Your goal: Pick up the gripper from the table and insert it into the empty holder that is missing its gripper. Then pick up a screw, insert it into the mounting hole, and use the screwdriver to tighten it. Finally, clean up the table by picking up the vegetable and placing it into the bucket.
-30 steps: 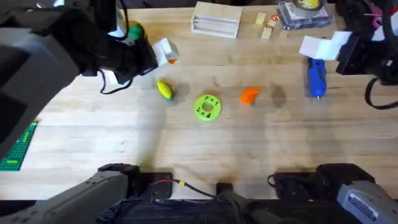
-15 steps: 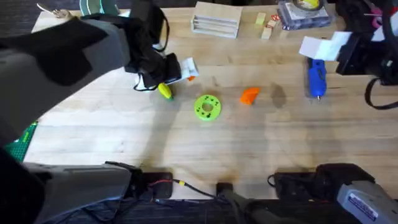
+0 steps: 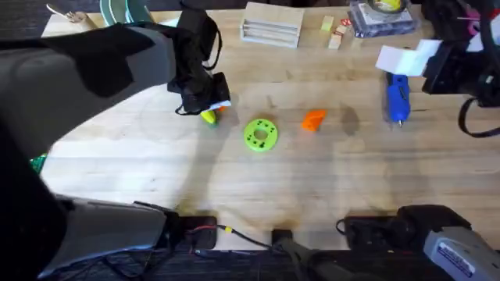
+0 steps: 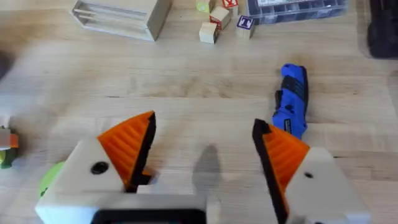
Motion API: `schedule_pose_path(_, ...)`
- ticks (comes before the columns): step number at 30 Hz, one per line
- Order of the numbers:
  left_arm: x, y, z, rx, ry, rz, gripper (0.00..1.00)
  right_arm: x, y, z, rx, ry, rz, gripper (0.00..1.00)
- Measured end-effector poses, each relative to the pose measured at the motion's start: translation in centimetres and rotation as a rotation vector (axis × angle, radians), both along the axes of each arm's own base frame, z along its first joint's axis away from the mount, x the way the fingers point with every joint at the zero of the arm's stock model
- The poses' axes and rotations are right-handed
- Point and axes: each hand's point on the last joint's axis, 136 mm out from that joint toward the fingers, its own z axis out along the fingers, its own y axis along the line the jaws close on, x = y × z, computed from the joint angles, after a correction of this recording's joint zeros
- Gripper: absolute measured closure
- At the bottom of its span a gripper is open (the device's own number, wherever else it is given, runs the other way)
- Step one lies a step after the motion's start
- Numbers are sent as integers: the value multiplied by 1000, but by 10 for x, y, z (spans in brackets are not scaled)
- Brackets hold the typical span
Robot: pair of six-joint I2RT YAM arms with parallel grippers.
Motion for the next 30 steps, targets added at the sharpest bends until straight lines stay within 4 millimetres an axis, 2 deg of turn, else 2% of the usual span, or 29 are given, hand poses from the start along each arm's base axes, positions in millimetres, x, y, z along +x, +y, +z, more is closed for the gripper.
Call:
schedule_pose_path(1,0,1,5,0,-14,1,995,0,0,0,0,0,0,14)
schedule_pose_path(2,0,1,10,-1,-28,2,920,0,0,0,0,0,0,13)
schedule_pose_path(6,-3,7,43,3,-117,10,323,0,0,0,0,0,0,14)
schedule_pose_path(7,-5,10,54,10,-148,11,147,0,0,0,0,0,0,14)
schedule_pose_path(8,-6,12,63,13,-176,11,46,0,0,0,0,1,0,14)
schedule_pose_path(10,-10,16,84,22,-241,-5,8,0,0,0,0,0,0,13)
schedule_pose_path(15,-23,23,135,17,-419,-41,20,0,0,0,0,0,0,12)
schedule_pose_path(16,-26,25,146,12,-459,-41,95,0,0,0,0,0,0,12)
schedule_pose_path(21,-47,32,196,-16,-650,-39,868,0,0,0,0,0,0,15)
schedule_pose_path(22,-52,34,204,-20,-685,-41,964,0,0,0,0,0,0,15)
schedule_pose_path(23,-58,35,214,-26,-724,-40,922,0,0,0,0,0,0,14)
schedule_pose_path(24,-63,36,221,-33,-754,-38,784,0,0,0,0,0,0,12)
schedule_pose_path(28,-84,44,248,-55,-877,-23,132,0,0,0,0,0,0,12)
schedule_pose_path(29,-88,45,253,-60,-897,-17,44,0,0,0,0,0,0,12)
schedule_pose_path(30,-91,47,256,-62,-915,-14,18,0,0,0,0,0,0,12)
